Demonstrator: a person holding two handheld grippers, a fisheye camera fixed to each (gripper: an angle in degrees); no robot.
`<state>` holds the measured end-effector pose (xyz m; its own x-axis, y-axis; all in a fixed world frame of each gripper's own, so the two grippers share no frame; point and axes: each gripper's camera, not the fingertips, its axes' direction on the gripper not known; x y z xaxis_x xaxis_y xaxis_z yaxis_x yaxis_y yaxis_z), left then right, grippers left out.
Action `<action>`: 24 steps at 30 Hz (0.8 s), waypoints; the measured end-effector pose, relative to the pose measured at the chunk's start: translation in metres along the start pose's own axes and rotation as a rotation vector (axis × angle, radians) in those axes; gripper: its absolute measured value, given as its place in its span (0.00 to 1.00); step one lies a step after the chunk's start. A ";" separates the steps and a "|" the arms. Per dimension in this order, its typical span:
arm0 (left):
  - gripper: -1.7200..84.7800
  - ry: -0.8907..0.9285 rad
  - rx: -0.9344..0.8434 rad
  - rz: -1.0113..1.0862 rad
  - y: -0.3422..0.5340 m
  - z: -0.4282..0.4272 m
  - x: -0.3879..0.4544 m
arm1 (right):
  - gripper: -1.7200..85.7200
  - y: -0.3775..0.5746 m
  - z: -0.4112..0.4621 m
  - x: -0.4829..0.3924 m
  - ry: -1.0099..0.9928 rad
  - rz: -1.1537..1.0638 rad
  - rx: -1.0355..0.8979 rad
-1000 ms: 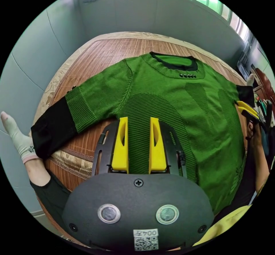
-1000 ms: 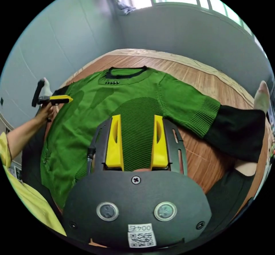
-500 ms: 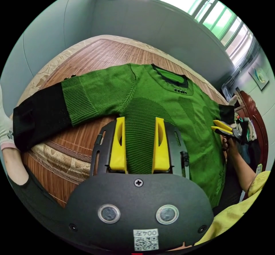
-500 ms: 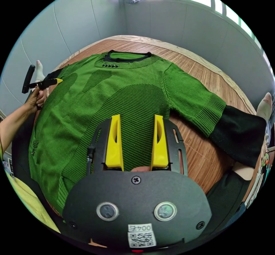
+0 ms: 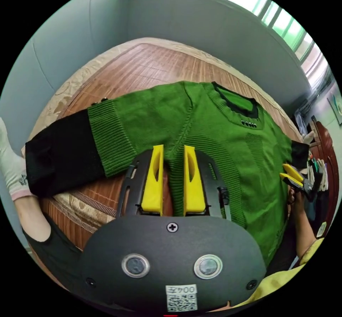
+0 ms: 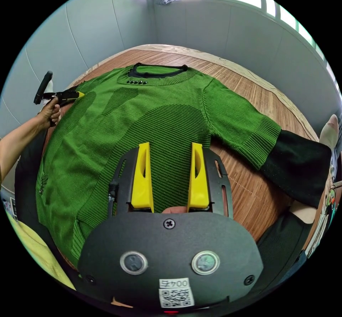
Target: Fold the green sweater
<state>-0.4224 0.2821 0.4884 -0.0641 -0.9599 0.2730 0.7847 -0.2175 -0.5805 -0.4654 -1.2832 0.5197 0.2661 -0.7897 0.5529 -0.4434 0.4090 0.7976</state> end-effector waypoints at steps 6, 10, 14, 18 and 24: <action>0.17 0.082 0.052 0.015 0.021 -0.011 0.007 | 0.21 0.003 -0.011 0.004 0.000 0.005 -0.001; 0.18 0.172 0.103 0.118 0.060 -0.033 0.043 | 0.21 0.006 -0.019 0.007 0.002 0.004 -0.001; 0.17 0.184 0.065 0.230 0.141 -0.055 0.090 | 0.21 0.010 -0.028 0.012 0.001 0.002 -0.003; 0.14 0.131 -0.022 0.284 0.224 -0.054 0.124 | 0.21 0.013 -0.037 0.015 0.010 -0.005 -0.007; 0.11 0.006 0.027 0.319 0.294 -0.025 0.144 | 0.18 0.022 -0.052 0.027 0.012 0.008 -0.007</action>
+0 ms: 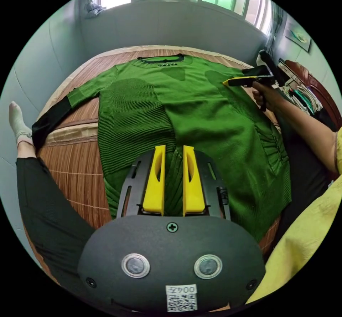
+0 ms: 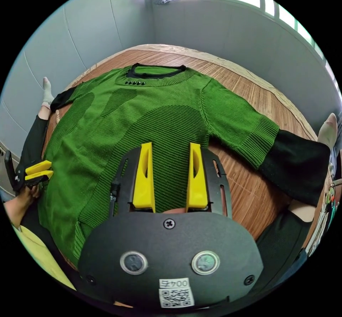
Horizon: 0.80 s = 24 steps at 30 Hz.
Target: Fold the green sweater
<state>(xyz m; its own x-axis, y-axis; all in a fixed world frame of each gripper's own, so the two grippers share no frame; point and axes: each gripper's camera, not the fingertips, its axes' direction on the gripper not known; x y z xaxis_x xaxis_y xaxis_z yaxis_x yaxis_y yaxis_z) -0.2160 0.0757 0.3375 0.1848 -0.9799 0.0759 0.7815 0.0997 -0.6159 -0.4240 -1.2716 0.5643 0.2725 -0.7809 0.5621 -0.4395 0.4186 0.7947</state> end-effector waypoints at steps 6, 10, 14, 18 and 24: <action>0.10 0.044 0.041 -0.022 0.021 0.010 0.005 | 0.16 0.020 -0.040 0.028 -0.041 0.100 0.083; 0.10 0.009 0.045 -0.007 0.035 0.014 0.018 | 0.14 0.038 -0.112 0.059 0.006 0.163 0.222; 0.10 0.019 0.045 -0.012 0.047 0.019 0.023 | 0.13 0.068 -0.194 0.130 0.182 0.303 0.325; 0.10 0.021 0.046 -0.013 0.056 0.023 0.028 | 0.15 0.105 -0.218 0.226 0.250 0.526 0.280; 0.10 0.017 0.045 -0.012 0.069 0.029 0.036 | 0.16 0.139 -0.186 0.323 0.001 0.758 0.167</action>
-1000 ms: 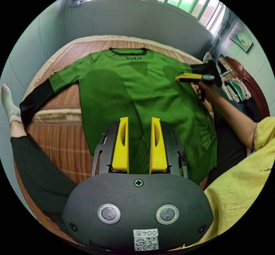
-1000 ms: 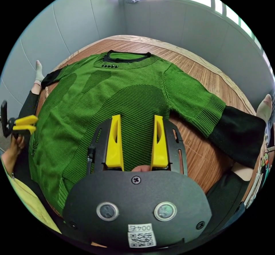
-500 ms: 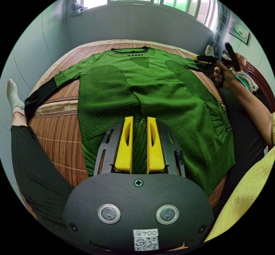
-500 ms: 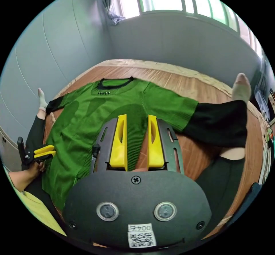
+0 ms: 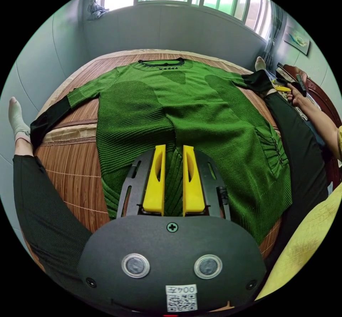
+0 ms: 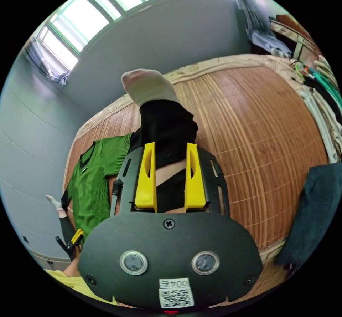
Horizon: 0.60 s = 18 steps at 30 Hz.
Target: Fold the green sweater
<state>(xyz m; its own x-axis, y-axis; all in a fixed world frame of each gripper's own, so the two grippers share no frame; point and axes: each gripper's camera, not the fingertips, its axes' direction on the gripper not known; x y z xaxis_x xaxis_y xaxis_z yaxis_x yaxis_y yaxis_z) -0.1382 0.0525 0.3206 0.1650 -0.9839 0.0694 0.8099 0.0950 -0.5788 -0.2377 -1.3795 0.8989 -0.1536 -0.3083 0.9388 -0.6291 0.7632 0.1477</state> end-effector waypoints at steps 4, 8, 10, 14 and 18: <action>0.10 0.001 0.000 -0.001 0.007 0.004 0.004 | 0.09 -0.015 0.015 -0.007 0.016 -0.054 -0.094; 0.10 0.005 0.000 -0.003 0.013 0.008 0.006 | 0.05 -0.012 -0.011 -0.034 0.011 -0.097 -0.002; 0.10 0.006 0.000 -0.003 0.015 0.010 0.007 | 0.05 -0.008 -0.027 -0.066 0.027 -0.162 0.063; 0.10 0.012 0.001 -0.006 0.019 0.014 0.009 | 0.05 0.008 -0.055 -0.190 0.013 -0.422 0.142; 0.10 0.021 0.002 -0.010 0.020 0.018 0.009 | 0.07 0.047 -0.057 -0.322 -0.060 -0.699 0.147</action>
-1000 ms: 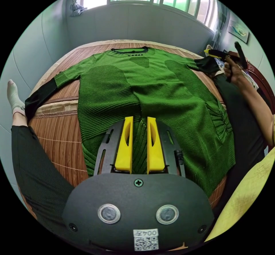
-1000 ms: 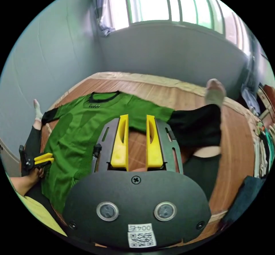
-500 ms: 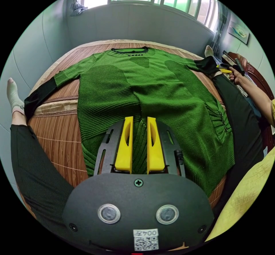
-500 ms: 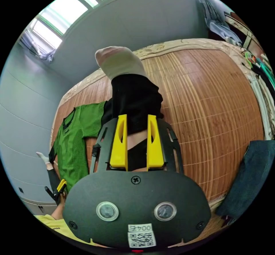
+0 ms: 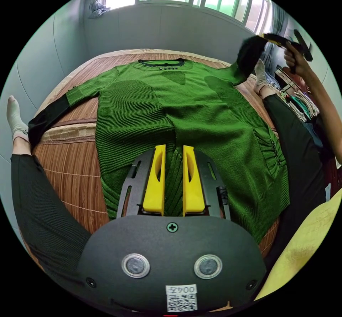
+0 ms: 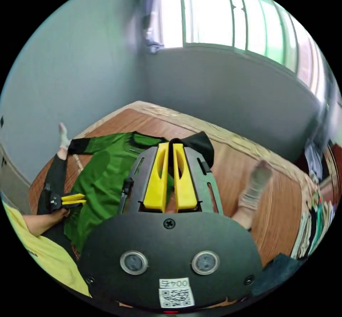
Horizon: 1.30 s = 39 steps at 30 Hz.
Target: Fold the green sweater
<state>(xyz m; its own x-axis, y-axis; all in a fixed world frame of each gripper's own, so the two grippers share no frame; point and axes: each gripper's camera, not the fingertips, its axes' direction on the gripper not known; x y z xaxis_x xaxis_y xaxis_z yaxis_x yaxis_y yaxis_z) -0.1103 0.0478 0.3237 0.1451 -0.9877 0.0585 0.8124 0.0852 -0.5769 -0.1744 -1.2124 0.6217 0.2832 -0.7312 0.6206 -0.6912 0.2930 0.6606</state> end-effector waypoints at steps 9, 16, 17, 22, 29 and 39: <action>0.10 0.014 0.002 -0.005 -0.001 0.009 0.001 | 0.16 0.022 0.085 -0.171 -0.325 -0.067 -0.182; 0.10 0.026 0.002 -0.009 -0.008 0.017 0.002 | 0.15 0.107 0.132 -0.189 -0.223 -0.015 -0.458; 0.10 0.026 0.003 -0.009 -0.009 0.018 0.002 | 0.15 0.114 0.139 -0.187 -0.213 -0.001 -0.504; 0.10 0.015 0.003 -0.003 -0.017 0.024 0.006 | 0.16 0.117 0.162 -0.187 -0.273 0.033 -0.720; 0.10 0.001 0.002 0.003 -0.032 0.033 0.010 | 0.16 0.122 0.204 -0.228 -0.181 -0.077 -0.939; 0.10 -0.003 0.003 0.006 -0.057 0.044 0.013 | 0.14 0.111 0.253 -0.262 -0.110 -0.146 -1.007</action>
<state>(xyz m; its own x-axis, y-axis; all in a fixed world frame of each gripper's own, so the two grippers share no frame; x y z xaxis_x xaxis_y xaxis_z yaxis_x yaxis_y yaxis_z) -0.1297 0.0356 0.3936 0.1514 -0.9868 0.0575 0.8134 0.0913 -0.5745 -0.4938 -1.1437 0.4254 0.2220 -0.8388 0.4971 0.2391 0.5411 0.8063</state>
